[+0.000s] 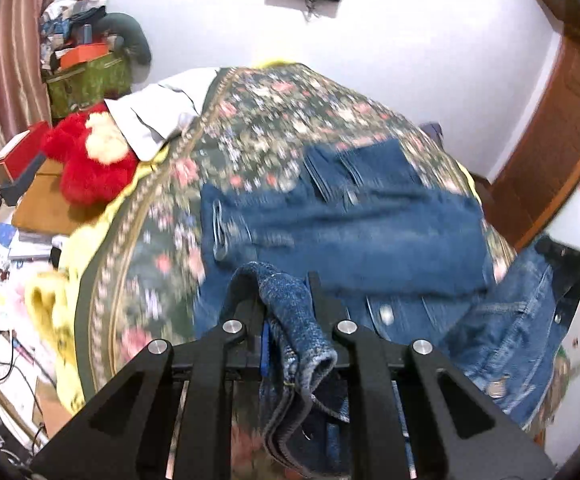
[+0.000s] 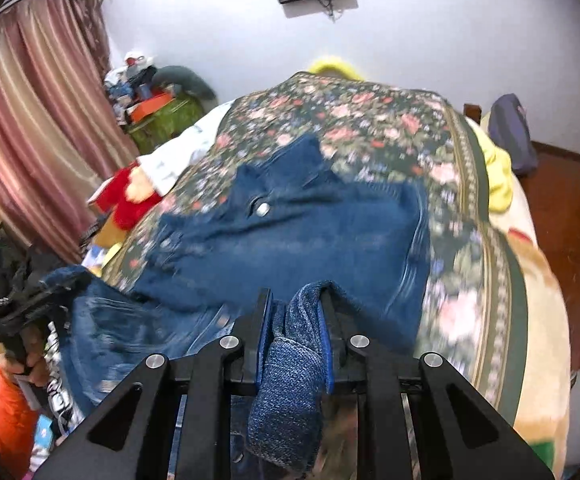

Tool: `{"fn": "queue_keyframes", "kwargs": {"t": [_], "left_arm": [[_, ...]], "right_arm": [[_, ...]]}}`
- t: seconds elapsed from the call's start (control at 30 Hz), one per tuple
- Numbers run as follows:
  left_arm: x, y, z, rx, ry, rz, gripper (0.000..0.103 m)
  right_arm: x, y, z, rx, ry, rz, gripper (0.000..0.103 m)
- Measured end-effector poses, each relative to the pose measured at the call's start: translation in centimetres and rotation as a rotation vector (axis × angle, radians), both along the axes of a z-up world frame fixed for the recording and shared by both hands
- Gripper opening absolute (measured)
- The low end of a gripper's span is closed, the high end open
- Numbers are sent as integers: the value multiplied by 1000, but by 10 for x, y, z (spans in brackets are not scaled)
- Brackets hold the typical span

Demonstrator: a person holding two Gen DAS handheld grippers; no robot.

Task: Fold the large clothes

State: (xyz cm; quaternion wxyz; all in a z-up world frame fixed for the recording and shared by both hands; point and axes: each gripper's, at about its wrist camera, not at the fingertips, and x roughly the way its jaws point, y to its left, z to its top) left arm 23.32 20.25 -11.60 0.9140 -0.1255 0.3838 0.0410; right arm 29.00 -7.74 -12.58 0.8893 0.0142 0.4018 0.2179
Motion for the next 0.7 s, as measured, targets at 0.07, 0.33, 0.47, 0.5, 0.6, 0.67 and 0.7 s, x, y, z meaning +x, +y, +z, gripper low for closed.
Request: {"fn": "queue_keyframes", "kwargs": {"t": [0.07,0.33,0.47,0.5,0.6,0.67,0.7], "left_arm": [[28,18,0,-41,0,34,14],[132,68,-40,-93,90,171,14],[175,74,-78,-72,162,202,15],[180,76,-85,-69,175,205,15],[196,82,-117,-77,234,213,16],[200,82,-132,-56,250,200,18],[201,80,-133,-40,249,193,20]], "right_arm": [[24,3,-1,-19,-8,-26,17],[133,3,-21,-41,8,-135,17],[184,13,-53,-79,69,-154,17],[194,14,-62,-84,82,-160,18],[212,9,-86,-70,135,-165,18],[217,2,-92,-25,156,-149,18],[217,-2,-93,-6,160,-129,18]]}}
